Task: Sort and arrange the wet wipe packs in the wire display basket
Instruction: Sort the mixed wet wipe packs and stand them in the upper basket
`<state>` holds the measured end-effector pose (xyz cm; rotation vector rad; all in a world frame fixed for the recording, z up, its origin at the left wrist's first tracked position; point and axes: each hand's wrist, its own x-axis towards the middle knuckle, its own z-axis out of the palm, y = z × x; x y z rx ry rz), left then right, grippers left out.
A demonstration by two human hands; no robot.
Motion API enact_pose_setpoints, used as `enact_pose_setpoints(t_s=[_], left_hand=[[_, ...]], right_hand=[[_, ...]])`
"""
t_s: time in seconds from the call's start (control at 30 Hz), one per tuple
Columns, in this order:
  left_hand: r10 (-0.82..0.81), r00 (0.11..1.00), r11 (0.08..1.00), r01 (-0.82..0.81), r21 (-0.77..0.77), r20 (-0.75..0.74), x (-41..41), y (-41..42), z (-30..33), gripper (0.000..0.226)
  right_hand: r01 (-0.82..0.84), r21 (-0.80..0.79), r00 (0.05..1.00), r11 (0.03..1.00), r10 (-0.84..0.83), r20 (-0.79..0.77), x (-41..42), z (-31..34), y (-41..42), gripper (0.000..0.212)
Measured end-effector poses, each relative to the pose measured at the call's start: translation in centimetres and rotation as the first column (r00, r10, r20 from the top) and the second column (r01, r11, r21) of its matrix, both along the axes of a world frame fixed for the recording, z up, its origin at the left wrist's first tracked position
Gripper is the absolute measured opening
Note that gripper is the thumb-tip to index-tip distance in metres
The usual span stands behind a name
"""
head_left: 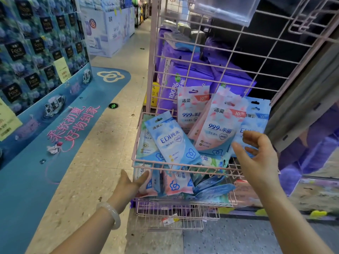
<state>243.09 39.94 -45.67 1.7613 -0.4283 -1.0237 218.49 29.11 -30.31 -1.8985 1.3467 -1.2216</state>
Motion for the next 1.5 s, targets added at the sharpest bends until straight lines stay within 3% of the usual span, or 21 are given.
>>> enact_pose_setpoints(t_s=[0.07, 0.13, 0.23, 0.3, 0.4, 0.47, 0.53, 0.6, 0.77, 0.87, 0.97, 1.07, 1.13, 1.2, 1.3, 1.37, 1.43, 1.5], left_hand=[[0.222, 0.96, 0.975, -0.219, -0.037, 0.171, 1.1, 0.4, 1.3, 0.075], [0.455, 0.852, 0.889, -0.417, -0.191, 0.258, 2.1, 0.8, 3.7, 0.058], [0.603, 0.733, 0.749, -0.385, -0.54, 0.314, 2.2, 0.8, 9.1, 0.046], [0.55, 0.71, 0.755, -0.199, -0.624, 0.439, 1.3, 0.2, 12.6, 0.039], [0.195, 0.791, 0.912, 0.072, -0.404, 0.581, -1.2, -1.9, 15.7, 0.027], [-0.058, 0.837, 0.968, 0.18, -0.174, 0.543, -2.9, -3.4, 16.5, 0.037], [-0.2, 0.879, 0.977, 0.213, 0.017, 0.433, -4.1, -4.5, 16.6, 0.066], [-0.215, 0.883, 0.976, 0.189, 0.104, 0.417, -4.4, -5.0, 16.6, 0.08], [-0.156, 0.877, 0.986, 0.112, 0.123, 0.455, -3.6, -5.3, 15.8, 0.082], [-0.08, 0.914, 0.997, 0.073, 0.032, 0.398, -3.7, -5.5, 15.6, 0.076], [0.05, 0.923, 0.997, -0.026, -0.068, 0.382, -3.5, -5.7, 15.3, 0.035], [0.069, 0.974, 0.989, -0.038, -0.142, 0.217, -3.1, -5.8, 14.7, 0.009], [0.067, 0.988, 0.979, -0.039, -0.198, 0.138, -3.2, -5.9, 14.6, 0.01], [0.144, 0.977, 0.948, -0.09, -0.305, 0.159, -3.1, -5.9, 15.0, 0.017], [0.335, 0.932, 0.787, -0.195, -0.586, 0.141, -2.3, -5.4, 17.1, 0.022], [0.395, 0.917, 0.68, -0.248, -0.69, 0.059, -1.5, -4.8, 18.5, 0.016], [0.377, 0.924, 0.649, -0.21, -0.731, 0.07, -1.4, -4.4, 19.2, 0.013], [0.329, 0.939, 0.64, -0.141, -0.755, 0.103, -2.5, -4.3, 19.2, 0.012]], right_hand=[[0.007, 0.019, 0.999, 1.0, -0.007, 0.038, -0.2, 0.0, -0.5, 0.046], [-0.021, 0.073, 0.998, 0.997, 0.017, 0.055, -0.1, 0.1, -1.1, 0.059], [-0.11, 0.188, 0.992, 0.976, 0.097, 0.075, 0.2, 0.0, -2.0, 0.073], [-0.162, 0.239, 0.985, 0.957, 0.144, 0.09, 0.5, 0.0, -2.6, 0.077], [-0.188, 0.284, 0.981, 0.94, 0.168, 0.092, 0.9, 0.1, -3.6, 0.072], [-0.216, 0.331, 0.971, 0.918, 0.166, 0.173, 1.5, 0.2, -4.3, 0.062], [-0.278, 0.384, 0.944, 0.881, 0.176, 0.28, 2.3, 0.3, -4.7, 0.056], [-0.313, 0.394, 0.926, 0.864, 0.186, 0.328, 2.9, 0.2, -5.0, 0.055], [-0.297, 0.342, 0.925, 0.891, 0.18, 0.336, 3.5, -0.4, -5.7, 0.055], [-0.286, 0.291, 0.931, 0.913, 0.194, 0.308, 3.6, -0.6, -6.0, 0.052], [-0.29, 0.232, 0.932, 0.928, 0.22, 0.287, 4.3, -0.6, -5.8, 0.048], [-0.311, 0.187, 0.932, 0.932, 0.261, 0.251, 5.1, -0.6, -5.7, 0.045], [-0.314, 0.184, 0.935, 0.931, 0.27, 0.228, 5.4, -0.5, -5.8, 0.044], [-0.313, 0.213, 0.931, 0.926, 0.255, 0.261, 5.6, -0.2, -6.0, 0.043], [-0.332, 0.258, 0.897, 0.907, 0.219, 0.384, 6.3, -0.1, -5.9, 0.044], [-0.321, 0.233, 0.929, 0.918, 0.257, 0.266, 7.0, -0.3, -5.4, 0.049], [-0.262, 0.199, 0.957, 0.944, 0.281, -0.071, 7.6, -0.5, -4.8, 0.05], [-0.193, 0.133, 0.918, 0.972, 0.227, -0.324, 7.8, -0.6, -4.5, 0.057]])
